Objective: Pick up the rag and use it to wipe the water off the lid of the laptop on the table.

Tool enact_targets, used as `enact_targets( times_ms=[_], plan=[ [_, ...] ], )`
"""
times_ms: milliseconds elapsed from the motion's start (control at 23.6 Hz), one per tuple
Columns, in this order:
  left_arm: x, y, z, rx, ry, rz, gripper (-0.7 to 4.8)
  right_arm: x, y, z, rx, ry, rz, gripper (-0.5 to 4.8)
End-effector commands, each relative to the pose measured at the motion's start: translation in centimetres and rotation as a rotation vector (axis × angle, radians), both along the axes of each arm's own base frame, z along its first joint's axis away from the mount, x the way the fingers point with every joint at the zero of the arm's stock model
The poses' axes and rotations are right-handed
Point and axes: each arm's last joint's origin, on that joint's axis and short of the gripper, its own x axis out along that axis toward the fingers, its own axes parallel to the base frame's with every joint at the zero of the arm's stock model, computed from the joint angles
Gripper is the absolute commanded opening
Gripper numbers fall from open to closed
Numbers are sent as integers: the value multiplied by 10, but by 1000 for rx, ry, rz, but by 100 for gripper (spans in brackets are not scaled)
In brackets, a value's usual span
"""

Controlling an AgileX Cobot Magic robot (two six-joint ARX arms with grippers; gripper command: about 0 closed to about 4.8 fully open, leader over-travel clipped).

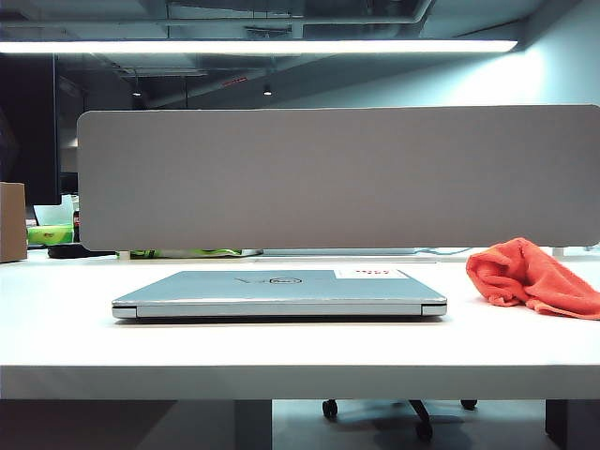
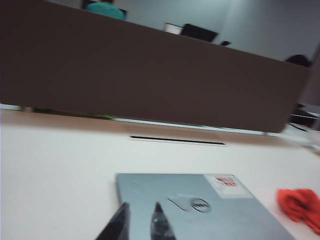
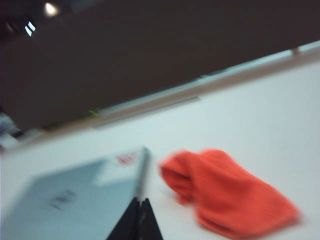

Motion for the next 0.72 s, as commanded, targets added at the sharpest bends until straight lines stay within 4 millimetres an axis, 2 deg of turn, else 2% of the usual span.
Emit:
enact_targets(
  times_ms=[42,127,254,296,339,381,423,466,508,550,720],
  plan=[
    [-2,-3,0,-26,106,-115,58,-9,4,31,140,-97,182,-5],
    [1,-5,-4,-39,173,-197,58,-17,5,49,123,-123,244,-5],
    [7,-6,-8,-42,237,-242,58,-30,5,75,16,-61,231,-5],
    [9,-6,-10,-31,248,-243,58,-37,4,95,-121,7,204,-6],
    [10,-6,-10,-27,252,-243,58,-39,3,104,-172,43,184,-6],
    [11,-6,-11,-27,262,-243,58,-39,1,125,-270,133,112,-5],
    [11,-6,-11,-27,265,-242,58,-37,0,135,-310,163,89,-5],
    [11,-6,-11,-29,263,-243,58,-29,-1,153,-380,201,45,-5],
    [11,-6,-10,-30,261,-245,58,-22,-1,163,-417,214,23,-5],
    [11,-6,-9,-29,253,-244,58,-7,-1,177,-451,236,6,-6],
    [11,-6,-7,-26,229,-243,58,38,1,188,-471,339,30,-5]
  ],
)
